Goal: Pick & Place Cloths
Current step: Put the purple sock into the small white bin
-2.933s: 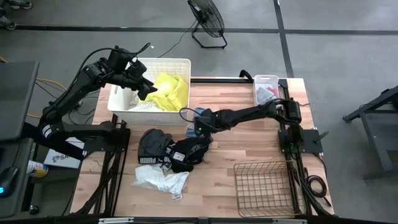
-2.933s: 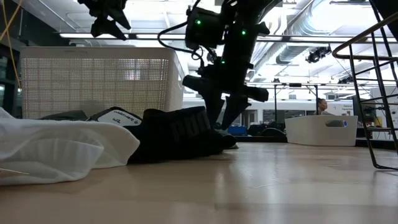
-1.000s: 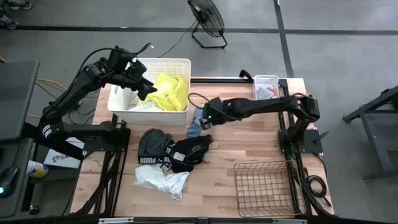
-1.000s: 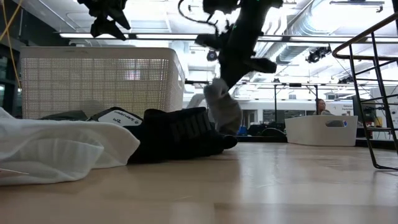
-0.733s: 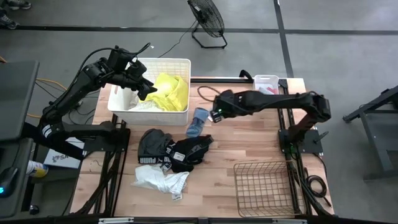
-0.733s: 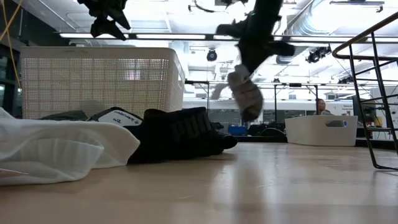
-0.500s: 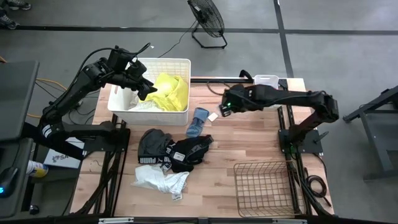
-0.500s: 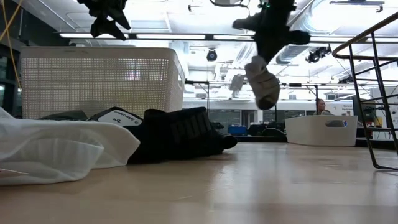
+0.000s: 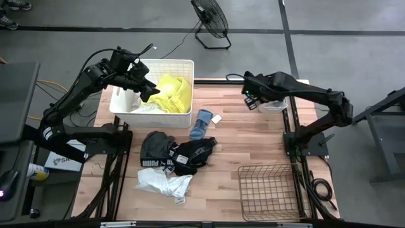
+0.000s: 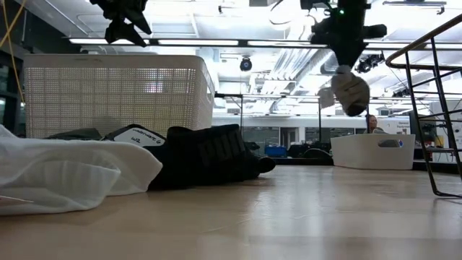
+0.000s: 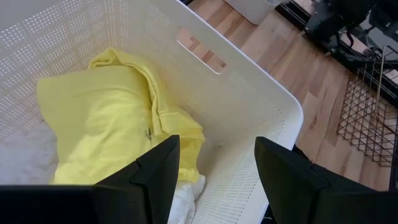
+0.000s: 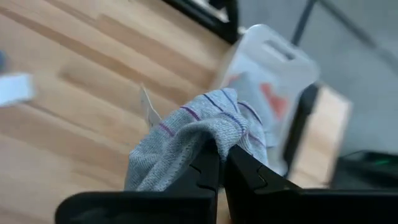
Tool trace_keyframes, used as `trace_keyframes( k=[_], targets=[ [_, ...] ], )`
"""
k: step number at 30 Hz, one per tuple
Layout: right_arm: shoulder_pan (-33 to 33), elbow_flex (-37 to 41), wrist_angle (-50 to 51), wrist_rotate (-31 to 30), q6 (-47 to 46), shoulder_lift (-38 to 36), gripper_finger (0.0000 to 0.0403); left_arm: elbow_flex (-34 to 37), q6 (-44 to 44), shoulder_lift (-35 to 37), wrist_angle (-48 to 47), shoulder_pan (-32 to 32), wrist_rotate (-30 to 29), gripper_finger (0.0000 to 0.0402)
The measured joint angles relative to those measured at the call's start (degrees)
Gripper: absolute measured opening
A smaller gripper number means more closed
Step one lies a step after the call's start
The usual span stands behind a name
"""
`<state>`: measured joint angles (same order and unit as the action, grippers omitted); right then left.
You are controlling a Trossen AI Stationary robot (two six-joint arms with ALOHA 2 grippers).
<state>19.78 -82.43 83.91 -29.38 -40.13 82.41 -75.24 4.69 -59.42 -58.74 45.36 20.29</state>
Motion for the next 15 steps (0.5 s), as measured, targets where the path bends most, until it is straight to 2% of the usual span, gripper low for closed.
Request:
trace_keyframes(
  k=[7,15],
  targets=[
    [4.1,0.0,0.7,-8.1,18.9,0.3,0.0004,0.0,0.1,0.0,0.0,0.0,0.0,0.0202],
    [9.6,0.0,0.9,-8.9,38.2,0.4,0.0004,0.0,0.1,0.0,-0.2,0.0,0.0,0.0202]
  ],
)
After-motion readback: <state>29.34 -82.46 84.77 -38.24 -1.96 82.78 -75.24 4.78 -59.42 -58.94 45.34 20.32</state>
